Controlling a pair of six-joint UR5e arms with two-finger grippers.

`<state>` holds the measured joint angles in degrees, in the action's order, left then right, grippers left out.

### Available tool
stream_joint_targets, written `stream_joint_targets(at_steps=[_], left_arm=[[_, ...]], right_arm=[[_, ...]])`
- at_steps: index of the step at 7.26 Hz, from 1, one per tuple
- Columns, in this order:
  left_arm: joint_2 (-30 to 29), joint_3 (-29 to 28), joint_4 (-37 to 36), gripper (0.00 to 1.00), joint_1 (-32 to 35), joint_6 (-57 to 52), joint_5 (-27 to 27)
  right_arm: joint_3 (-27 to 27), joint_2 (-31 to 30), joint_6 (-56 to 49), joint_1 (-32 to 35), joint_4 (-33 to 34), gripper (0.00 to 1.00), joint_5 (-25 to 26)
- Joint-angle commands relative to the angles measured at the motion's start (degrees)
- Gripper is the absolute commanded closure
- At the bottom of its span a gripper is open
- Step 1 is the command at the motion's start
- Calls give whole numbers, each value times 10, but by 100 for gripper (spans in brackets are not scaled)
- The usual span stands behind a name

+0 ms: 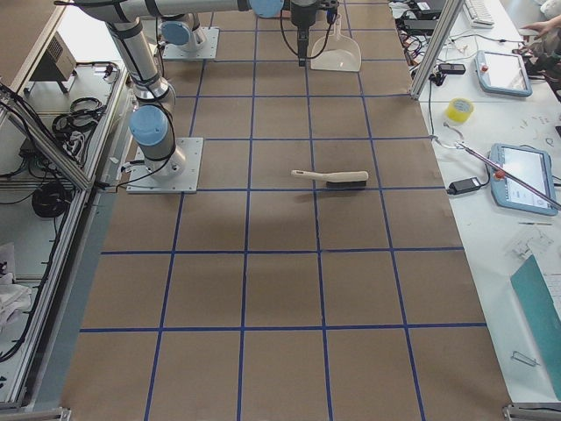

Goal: Sweep and dump trash into bin

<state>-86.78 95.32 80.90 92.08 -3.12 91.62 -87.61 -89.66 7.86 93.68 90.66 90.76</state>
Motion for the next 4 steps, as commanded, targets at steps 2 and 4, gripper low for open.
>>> stream_joint_targets(at_steps=[2,4], left_arm=[[2,2,-8,0,1,37,0],[3,2,-8,0,0,36,1]], right_arm=[[0,-1,-4,1,-1,0,6],[0,0,-4,1,-1,0,6]])
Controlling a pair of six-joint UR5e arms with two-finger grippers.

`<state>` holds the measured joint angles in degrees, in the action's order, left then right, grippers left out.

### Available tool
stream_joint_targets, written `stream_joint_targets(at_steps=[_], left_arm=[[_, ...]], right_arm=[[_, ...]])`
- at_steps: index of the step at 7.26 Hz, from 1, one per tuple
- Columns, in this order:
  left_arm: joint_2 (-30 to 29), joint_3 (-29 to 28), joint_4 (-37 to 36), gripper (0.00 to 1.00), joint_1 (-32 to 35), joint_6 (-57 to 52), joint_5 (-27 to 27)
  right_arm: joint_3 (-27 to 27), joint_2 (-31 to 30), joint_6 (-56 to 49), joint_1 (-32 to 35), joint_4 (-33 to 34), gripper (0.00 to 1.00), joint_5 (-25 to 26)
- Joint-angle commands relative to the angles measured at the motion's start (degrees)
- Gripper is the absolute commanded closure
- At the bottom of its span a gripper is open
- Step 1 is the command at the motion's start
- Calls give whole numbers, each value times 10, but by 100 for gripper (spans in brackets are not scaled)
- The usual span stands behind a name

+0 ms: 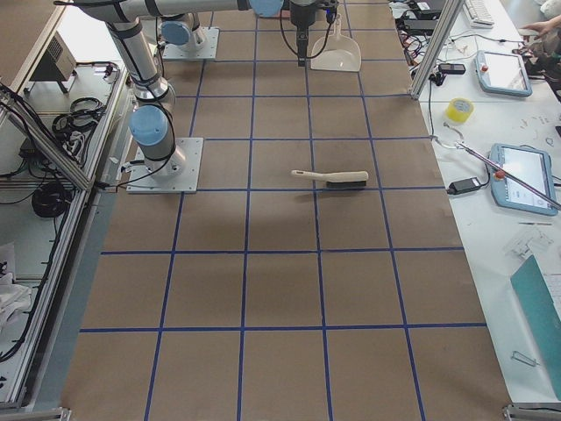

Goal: Sweep and dump trash into bin

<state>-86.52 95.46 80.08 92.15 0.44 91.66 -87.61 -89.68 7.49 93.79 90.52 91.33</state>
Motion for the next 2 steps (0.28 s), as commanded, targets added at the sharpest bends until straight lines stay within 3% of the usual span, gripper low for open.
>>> stream_joint_targets(at_steps=[1,2], left_arm=[[0,1,0,0,-1,1,1],[1,1,0,0,0,1,0]], right_arm=[[0,0,0,-1,0,0,1],[0,0,0,-2,-1,0,2]])
